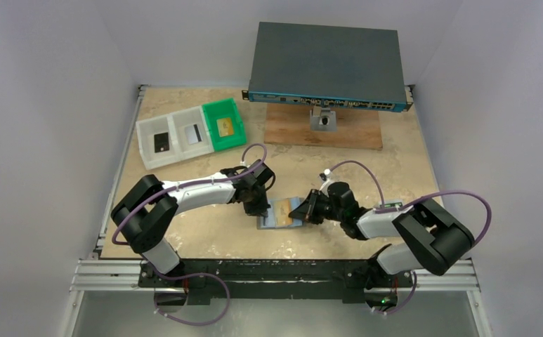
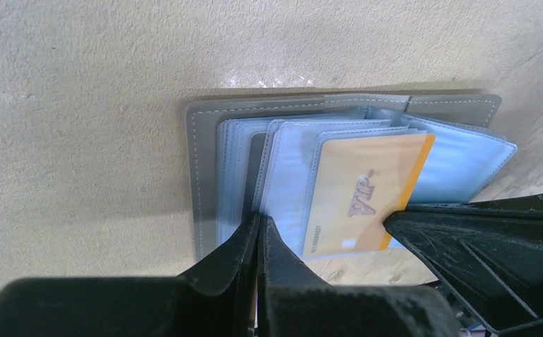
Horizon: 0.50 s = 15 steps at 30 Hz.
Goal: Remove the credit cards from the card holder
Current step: Remove the credit card from the card holder.
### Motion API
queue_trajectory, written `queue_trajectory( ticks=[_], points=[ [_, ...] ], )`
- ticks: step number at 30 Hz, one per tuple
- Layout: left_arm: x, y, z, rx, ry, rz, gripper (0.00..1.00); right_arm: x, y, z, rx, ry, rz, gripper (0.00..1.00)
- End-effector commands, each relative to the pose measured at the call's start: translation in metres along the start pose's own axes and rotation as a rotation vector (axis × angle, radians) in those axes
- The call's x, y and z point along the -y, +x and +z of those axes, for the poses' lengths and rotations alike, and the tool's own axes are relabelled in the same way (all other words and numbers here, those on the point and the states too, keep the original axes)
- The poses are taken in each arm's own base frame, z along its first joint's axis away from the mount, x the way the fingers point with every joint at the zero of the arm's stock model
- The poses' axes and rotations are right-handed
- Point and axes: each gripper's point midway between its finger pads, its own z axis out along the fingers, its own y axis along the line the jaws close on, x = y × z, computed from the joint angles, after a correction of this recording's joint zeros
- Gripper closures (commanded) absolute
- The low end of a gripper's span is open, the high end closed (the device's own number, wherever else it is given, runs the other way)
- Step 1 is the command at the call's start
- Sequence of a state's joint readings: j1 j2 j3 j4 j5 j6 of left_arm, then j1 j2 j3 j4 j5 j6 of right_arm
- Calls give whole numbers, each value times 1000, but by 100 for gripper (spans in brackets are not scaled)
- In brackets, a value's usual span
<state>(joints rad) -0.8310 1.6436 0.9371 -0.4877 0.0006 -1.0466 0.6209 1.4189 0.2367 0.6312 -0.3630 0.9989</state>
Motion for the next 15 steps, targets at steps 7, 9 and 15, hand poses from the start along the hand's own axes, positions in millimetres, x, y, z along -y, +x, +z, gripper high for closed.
queue_trajectory(
  ticks=[7, 9, 15],
  points=[
    [-56, 7, 13, -17, -208, 42, 100, 6, -3, -3, 22, 19, -30, 81],
    [-55, 7, 13, -17, -205, 42, 100, 1, -2, -2, 14, -15, -27, 79],
    [-54, 8, 14, -20, -200, 41, 100, -10, 3, 3, -19, -95, -5, 77]
  ],
)
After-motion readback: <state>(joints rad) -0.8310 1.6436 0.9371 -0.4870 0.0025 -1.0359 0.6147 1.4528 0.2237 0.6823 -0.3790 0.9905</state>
